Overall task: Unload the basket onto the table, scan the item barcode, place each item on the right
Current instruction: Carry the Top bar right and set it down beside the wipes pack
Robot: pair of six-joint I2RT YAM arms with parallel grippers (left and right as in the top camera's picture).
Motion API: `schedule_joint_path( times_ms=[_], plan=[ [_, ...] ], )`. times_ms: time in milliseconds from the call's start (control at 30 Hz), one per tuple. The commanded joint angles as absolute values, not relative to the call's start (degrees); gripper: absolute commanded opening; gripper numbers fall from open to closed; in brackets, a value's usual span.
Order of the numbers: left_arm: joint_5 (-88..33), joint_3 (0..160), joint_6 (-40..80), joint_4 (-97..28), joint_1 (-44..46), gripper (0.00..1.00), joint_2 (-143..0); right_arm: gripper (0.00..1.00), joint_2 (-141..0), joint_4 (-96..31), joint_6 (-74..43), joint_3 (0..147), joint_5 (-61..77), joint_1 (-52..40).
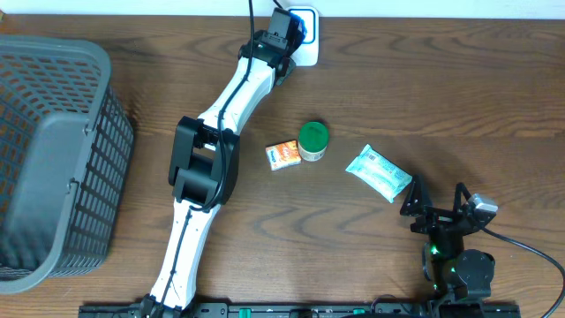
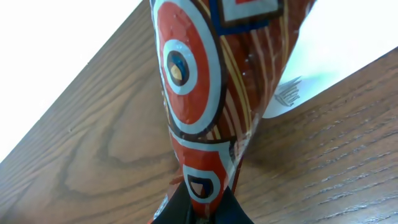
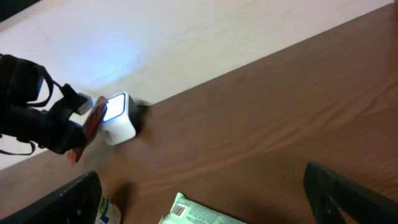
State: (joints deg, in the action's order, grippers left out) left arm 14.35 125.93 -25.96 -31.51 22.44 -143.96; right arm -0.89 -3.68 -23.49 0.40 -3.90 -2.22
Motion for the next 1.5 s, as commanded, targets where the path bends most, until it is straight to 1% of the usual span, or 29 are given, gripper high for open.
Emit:
schedule_joint_path(
  times_ms=[0,100,267,500,633,733,767,833,933,1000,1100,1300,1467],
  plan=[
    [15.3,127.3,-25.3,-31.6,24.1,0.07,-143.4,0.99,-0.7,-3.9,-23.6,0.3,-4.4,-2.3],
    [14.8,127.3,-22.9,-32.9,26.6,0.07,-140.6,0.99,-0.7,-3.9,-23.5,0.3,-4.4,-2.3],
    [10.4,127.3,-20.5,-35.6,32.1,0.07,-134.9,0.99,-0.7,-3.9,-23.6,0.3,-4.4,-2.3],
    [0.9,127.1,-11.9,-37.3,38.6,0.07,-134.1,0.99,-0.7,-3.9,-23.6,0.3,-4.4,-2.3],
    [-7.7,127.0,-7.9,-37.1,40.7,0.07,-134.2,0.99,-0.7,-3.9,-23.4,0.3,-4.4,-2.3],
    [-8.2,127.0,-6.7,-37.1,41.6,0.07,-134.2,0.99,-0.8,-3.7,-8.9,0.3,-5.9,-2.2],
    [-8.2,127.0,-6.5,-37.2,41.8,0.07,-134.2,0.99,-0.8,-3.7,-5.8,0.3,-5.9,-2.2],
    [-8.2,127.0,-3.9,-37.3,41.9,0.07,-134.2,0.99,-0.8,-3.7,-3.7,0.3,-5.9,-2.2],
    [-10.6,127.0,1.2,-38.2,41.9,0.07,-134.2,0.99,-0.8,-3.7,-3.7,0.3,-5.9,-2.2],
    [-12.6,127.0,1.4,-39.6,41.9,0.08,-134.2,0.99,-0.8,-2.7,-3.6,0.3,-6.6,-2.2],
    [-13.2,127.0,1.4,-41.8,41.9,0.07,-134.6,0.99,-0.8,-0.8,-7.2,0.3,-1.1,-2.3],
    [-18.9,126.2,1.2,-42.0,42.8,0.08,-137.2,0.99,-0.8,0.7,-10.0,0.5,-0.8,-2.3],
    [-19.1,126.1,1.2,-41.9,44.6,0.08,-139.7,0.99,-0.8,0.4,-10.3,2.7,0.1,-2.3]
  ],
)
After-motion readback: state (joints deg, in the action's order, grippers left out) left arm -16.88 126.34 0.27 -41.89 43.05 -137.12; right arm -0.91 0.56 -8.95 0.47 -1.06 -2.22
